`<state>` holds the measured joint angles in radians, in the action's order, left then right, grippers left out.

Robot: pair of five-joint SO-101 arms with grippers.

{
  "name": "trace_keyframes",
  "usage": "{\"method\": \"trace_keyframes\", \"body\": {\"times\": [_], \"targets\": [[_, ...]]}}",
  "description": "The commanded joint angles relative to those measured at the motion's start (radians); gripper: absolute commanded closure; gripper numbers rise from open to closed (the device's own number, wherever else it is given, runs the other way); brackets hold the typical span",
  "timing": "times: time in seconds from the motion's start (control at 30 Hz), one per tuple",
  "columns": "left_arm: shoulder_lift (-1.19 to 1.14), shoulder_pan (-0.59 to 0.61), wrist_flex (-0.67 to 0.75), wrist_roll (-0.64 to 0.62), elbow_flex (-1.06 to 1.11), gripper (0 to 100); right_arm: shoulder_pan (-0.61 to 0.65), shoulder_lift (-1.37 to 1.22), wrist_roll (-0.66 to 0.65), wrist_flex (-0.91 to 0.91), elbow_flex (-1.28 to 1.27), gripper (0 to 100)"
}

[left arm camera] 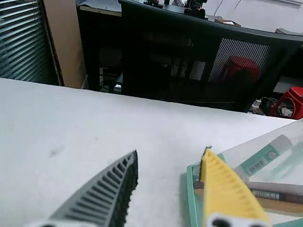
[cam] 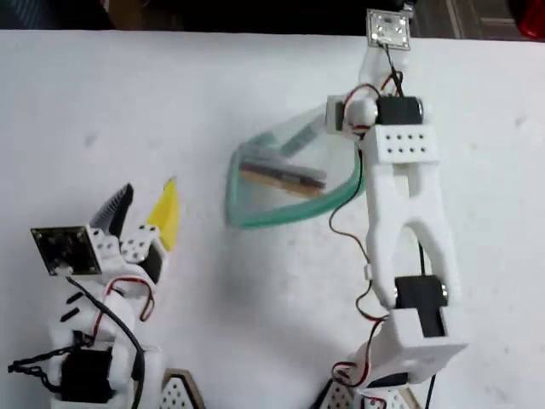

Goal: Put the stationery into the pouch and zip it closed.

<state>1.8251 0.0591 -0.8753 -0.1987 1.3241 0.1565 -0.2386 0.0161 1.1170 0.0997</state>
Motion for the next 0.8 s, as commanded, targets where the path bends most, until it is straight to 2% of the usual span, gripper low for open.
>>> {"method": "trace_keyframes", "body": {"times": [0.0, 0.23, 0.6, 0.77], "targets": [[0.002, 0.004, 0.032, -0.011, -0.003, 77, 0.053, -0.030, -0.081, -0.136, -0.183, 98.3], [0.002, 0.004, 0.032, -0.011, -0.002, 77, 0.101, -0.030, -0.092, -0.295, -0.325, 98.3], [0.002, 0.002, 0.034, -0.011, 0.006, 77, 0.091, -0.031, -0.094, -0.334, -0.338, 98.3], [0.002, 0.002, 0.034, -0.011, 0.006, 77, 0.050, -0.031, -0.094, -0.378, -0.333, 98.3]]}}
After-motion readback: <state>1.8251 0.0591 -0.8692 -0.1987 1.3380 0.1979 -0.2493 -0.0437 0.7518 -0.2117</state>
